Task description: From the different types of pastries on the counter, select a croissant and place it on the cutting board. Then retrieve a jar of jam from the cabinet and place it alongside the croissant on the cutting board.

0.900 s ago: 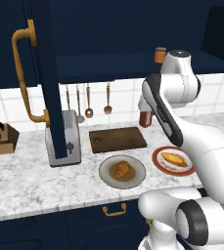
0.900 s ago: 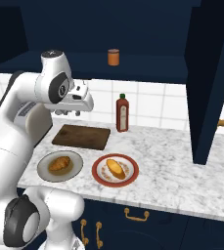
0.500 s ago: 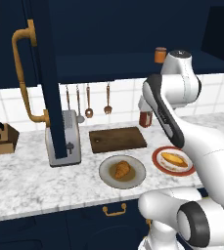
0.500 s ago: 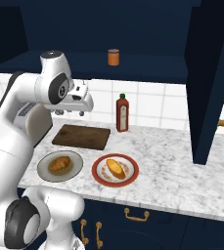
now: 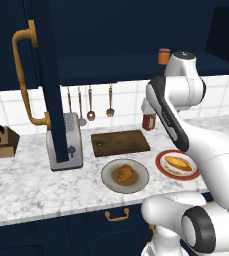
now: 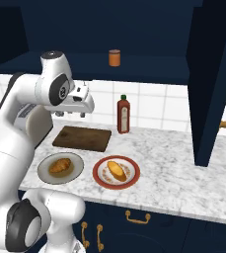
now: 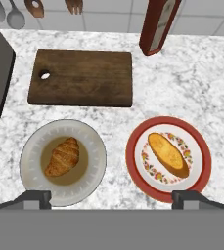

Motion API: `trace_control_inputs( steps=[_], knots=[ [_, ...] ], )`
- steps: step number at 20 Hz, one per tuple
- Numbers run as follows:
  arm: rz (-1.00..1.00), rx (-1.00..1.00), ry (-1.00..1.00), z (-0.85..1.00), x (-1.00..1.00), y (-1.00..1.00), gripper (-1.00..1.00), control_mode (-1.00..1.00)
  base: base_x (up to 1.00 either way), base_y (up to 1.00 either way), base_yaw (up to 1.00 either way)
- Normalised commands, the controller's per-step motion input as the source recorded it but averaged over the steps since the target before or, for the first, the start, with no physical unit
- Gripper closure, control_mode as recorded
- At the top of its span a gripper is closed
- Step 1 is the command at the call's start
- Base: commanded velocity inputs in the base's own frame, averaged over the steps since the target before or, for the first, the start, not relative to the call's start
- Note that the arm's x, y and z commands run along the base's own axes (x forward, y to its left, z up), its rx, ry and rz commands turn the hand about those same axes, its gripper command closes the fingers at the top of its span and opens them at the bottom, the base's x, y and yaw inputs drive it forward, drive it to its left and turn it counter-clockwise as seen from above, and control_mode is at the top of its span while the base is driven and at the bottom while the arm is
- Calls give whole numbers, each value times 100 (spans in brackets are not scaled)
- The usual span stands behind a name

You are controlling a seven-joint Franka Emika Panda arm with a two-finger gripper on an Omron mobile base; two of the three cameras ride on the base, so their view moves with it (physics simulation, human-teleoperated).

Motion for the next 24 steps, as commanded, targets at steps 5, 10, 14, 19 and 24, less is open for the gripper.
trace_control_inputs(
  steps=[5, 10, 14, 19, 24],
  knots=[
    [0, 4, 3, -2, -1, 22, -100, -100, 0, 0, 0],
    [-4, 8, 11, -31, 0, 95, -100, -100, 0, 0, 0],
    [-1, 2, 11, -14, 0, 46, -100, -100, 0, 0, 0],
    [0, -1, 0, -49, -4, 1, -100, -100, 0, 0, 0],
    [2, 0, 0, -84, -1, 1, -100, -100, 0, 0, 0]
  ],
)
